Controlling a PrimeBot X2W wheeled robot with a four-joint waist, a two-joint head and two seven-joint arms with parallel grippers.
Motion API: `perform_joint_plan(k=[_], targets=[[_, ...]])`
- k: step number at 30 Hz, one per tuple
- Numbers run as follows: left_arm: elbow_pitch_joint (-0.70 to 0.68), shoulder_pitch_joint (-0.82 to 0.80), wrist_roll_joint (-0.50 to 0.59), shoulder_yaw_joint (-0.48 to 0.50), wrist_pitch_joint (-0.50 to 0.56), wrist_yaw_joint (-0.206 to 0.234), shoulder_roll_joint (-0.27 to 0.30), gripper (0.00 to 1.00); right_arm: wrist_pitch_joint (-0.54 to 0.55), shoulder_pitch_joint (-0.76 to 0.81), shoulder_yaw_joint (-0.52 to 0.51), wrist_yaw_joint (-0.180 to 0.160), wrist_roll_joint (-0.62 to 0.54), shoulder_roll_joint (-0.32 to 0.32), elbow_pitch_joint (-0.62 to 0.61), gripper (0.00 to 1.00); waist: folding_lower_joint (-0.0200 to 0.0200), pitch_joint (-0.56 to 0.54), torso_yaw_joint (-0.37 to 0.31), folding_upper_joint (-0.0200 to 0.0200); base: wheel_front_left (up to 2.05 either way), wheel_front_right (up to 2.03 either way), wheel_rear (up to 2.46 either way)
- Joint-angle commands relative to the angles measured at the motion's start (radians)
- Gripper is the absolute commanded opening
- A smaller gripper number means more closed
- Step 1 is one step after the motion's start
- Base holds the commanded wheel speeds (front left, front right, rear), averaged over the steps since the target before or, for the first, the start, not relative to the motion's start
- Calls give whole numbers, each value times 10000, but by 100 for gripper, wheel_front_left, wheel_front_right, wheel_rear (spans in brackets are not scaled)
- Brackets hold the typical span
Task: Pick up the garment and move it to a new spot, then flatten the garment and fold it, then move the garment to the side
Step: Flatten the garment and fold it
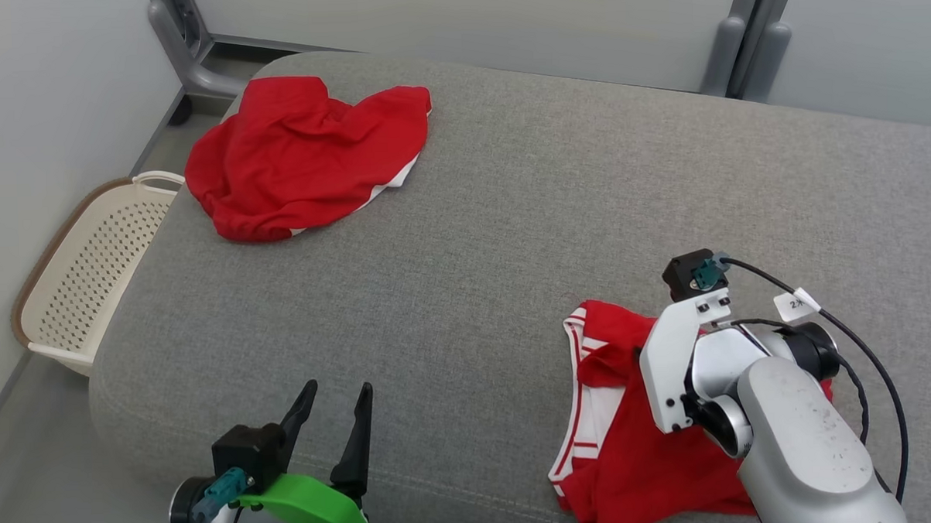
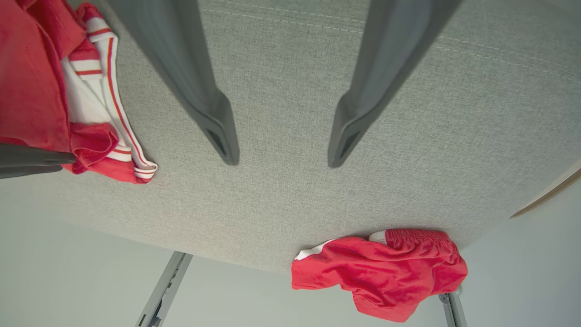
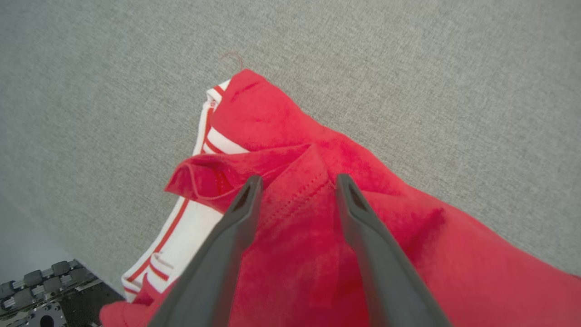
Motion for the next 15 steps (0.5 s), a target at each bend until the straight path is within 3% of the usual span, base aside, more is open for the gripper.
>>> perform_joint_plan(k=[1, 2, 3, 4, 5, 7, 15], targets=[[16, -204, 20, 22, -59, -36, -34, 100, -14, -63, -16, -8, -76, -38, 68, 79, 0, 54, 36, 0, 0, 0, 0], [33, -218, 25, 29, -57, -44, -47, 100, 9, -83, -21, -7, -85, -38, 118, 67, 0, 72, 44, 0, 0, 0, 0], [51, -227, 33, 38, -63, -52, -58, 100, -6, -108, -29, -7, -79, -37, 146, 47, 0, 87, 51, 0, 0, 0, 0], [73, -234, 36, 47, -55, -60, -67, 100, -32, -126, -31, -7, -82, -37, 176, 42, 0, 101, 55, 0, 0, 0, 0], [92, -243, 41, 53, -63, -69, -79, 100, -33, -137, -23, -7, -73, -37, 219, 25, 0, 113, 57, 0, 0, 0, 0], [123, -254, 52, 56, -73, -93, -103, 100, -94, -154, -11, -7, -51, -37, 260, 0, 0, 128, 65, 0, 0, 0, 0], [251, -295, 89, 71, -97, -133, -175, 100, -623, -226, -23, -7, -72, -37, 263, 0, 0, 131, 94, 0, 0, 0, 0]])
